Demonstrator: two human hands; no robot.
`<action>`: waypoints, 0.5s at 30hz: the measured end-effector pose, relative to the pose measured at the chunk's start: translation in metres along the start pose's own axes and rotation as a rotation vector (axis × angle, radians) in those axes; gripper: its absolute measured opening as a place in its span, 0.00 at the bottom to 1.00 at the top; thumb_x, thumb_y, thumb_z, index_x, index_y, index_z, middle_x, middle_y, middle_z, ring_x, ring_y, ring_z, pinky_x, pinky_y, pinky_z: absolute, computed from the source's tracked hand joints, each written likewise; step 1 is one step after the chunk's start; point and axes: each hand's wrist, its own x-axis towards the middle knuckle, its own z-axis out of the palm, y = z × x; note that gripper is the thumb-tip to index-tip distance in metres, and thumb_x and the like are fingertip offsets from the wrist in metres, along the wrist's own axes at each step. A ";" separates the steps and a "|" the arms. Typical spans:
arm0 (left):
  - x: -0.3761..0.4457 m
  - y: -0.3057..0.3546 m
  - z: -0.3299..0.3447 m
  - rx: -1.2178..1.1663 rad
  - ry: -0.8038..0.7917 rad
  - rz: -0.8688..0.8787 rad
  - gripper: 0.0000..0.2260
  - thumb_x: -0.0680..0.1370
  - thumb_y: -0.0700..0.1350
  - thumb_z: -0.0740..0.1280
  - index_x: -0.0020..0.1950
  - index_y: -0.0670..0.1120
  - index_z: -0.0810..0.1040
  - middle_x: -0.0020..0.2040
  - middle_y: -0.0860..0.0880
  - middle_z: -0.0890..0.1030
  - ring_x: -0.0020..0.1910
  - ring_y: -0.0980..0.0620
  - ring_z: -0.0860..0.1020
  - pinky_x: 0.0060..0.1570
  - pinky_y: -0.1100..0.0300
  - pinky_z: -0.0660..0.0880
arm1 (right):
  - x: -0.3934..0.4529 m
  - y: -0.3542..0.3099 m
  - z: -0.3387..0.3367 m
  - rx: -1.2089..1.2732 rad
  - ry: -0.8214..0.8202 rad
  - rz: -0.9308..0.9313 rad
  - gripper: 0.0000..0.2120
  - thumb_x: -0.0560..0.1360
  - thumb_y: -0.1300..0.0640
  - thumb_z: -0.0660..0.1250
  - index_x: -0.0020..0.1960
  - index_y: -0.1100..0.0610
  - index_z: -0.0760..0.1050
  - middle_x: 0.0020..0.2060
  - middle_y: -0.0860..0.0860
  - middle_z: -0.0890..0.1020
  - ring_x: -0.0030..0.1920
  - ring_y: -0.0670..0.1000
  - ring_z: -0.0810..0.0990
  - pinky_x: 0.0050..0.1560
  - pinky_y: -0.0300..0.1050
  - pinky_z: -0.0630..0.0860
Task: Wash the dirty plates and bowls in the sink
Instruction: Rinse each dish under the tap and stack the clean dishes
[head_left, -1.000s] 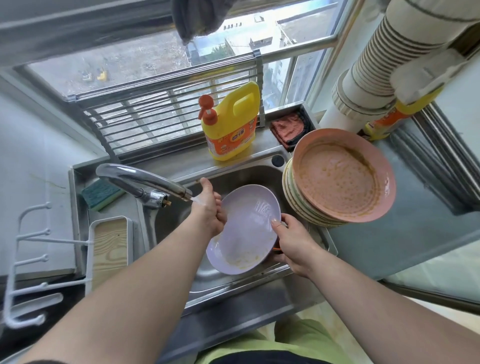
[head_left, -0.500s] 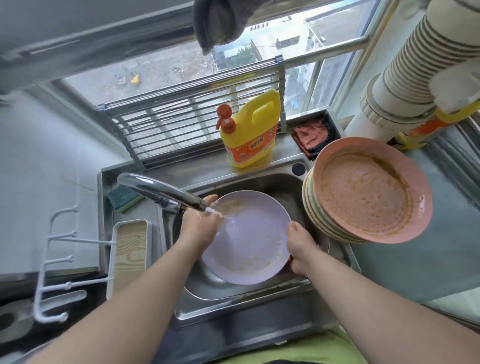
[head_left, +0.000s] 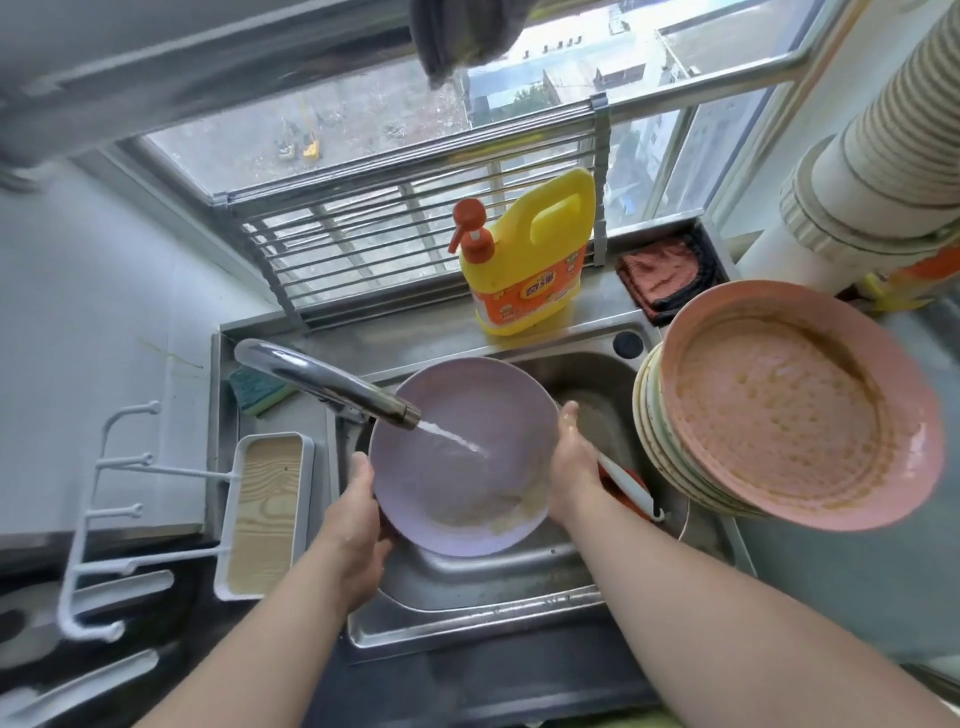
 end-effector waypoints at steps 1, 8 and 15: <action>0.004 -0.002 0.002 0.016 0.019 -0.034 0.31 0.84 0.69 0.50 0.66 0.50 0.81 0.59 0.51 0.87 0.63 0.48 0.80 0.68 0.50 0.69 | -0.001 -0.005 -0.001 0.002 -0.002 -0.045 0.31 0.86 0.37 0.55 0.73 0.62 0.74 0.62 0.57 0.81 0.63 0.58 0.80 0.54 0.44 0.72; 0.006 -0.004 0.034 -0.153 -0.051 -0.225 0.34 0.80 0.75 0.46 0.81 0.60 0.66 0.74 0.42 0.76 0.74 0.37 0.73 0.79 0.39 0.59 | -0.028 -0.043 -0.029 -0.389 -0.107 -0.520 0.22 0.74 0.24 0.60 0.51 0.39 0.81 0.46 0.41 0.86 0.52 0.46 0.84 0.60 0.54 0.80; -0.004 -0.018 0.065 -0.091 -0.129 -0.327 0.35 0.81 0.74 0.44 0.80 0.58 0.66 0.71 0.35 0.78 0.71 0.34 0.75 0.76 0.38 0.63 | -0.050 -0.074 -0.044 -0.600 -0.170 -0.502 0.27 0.76 0.29 0.54 0.70 0.37 0.74 0.63 0.40 0.82 0.66 0.48 0.80 0.70 0.58 0.75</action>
